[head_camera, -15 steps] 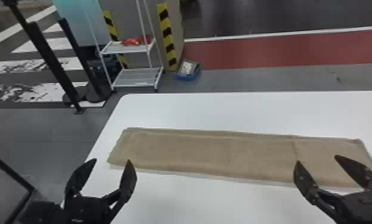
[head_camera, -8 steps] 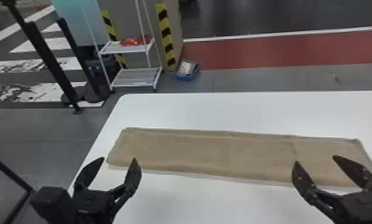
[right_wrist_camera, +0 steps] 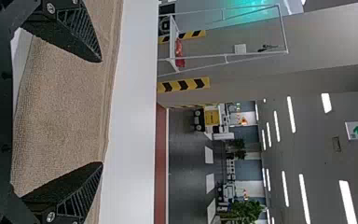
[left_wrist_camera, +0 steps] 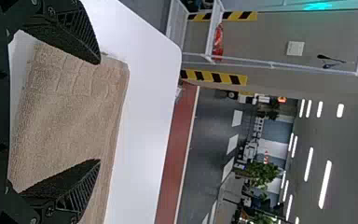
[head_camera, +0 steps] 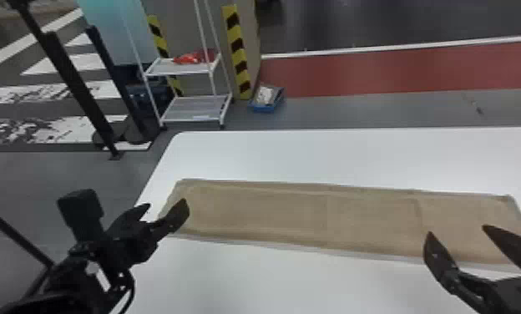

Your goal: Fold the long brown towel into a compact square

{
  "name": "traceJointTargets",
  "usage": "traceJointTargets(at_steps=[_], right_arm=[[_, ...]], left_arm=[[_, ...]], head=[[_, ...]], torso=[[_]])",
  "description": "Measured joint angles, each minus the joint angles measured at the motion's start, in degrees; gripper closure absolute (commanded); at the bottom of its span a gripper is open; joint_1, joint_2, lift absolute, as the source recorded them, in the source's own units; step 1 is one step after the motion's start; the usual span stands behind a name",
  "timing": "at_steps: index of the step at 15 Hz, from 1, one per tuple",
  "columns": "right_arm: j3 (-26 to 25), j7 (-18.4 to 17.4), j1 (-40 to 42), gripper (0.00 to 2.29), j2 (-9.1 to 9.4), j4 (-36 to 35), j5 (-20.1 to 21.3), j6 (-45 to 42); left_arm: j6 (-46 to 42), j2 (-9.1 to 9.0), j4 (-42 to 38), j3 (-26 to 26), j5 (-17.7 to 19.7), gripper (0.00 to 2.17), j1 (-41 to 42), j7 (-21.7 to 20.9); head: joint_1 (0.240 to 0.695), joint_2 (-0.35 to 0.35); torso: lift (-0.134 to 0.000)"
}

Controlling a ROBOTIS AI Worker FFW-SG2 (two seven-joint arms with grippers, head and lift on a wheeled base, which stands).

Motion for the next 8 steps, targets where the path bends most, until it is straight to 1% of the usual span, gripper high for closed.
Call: traceJointTargets(at_steps=[2, 4, 8], right_arm=[[-0.27, 0.0, -0.16, 0.1, 0.0, 0.29, -0.02, 0.12], [-0.26, 0.0, -0.24, 0.1, 0.0, 0.35, 0.21, 0.12], [-0.25, 0.0, -0.25, 0.1, 0.0, 0.36, 0.79, 0.22]], left_arm=[[7.38, 0.0, 3.18, 2.0, 0.22, 0.14, -5.36, -2.24], [11.23, 0.37, 7.43, 2.23, 0.45, 0.15, -9.46, -2.92], [14.29, 3.7, 17.53, 2.26, -0.15, 0.15, -16.75, -3.33]], head=[[0.695, 0.241], [0.695, 0.229], [0.695, 0.238]], torso=[[-0.123], [-0.123], [-0.123]])
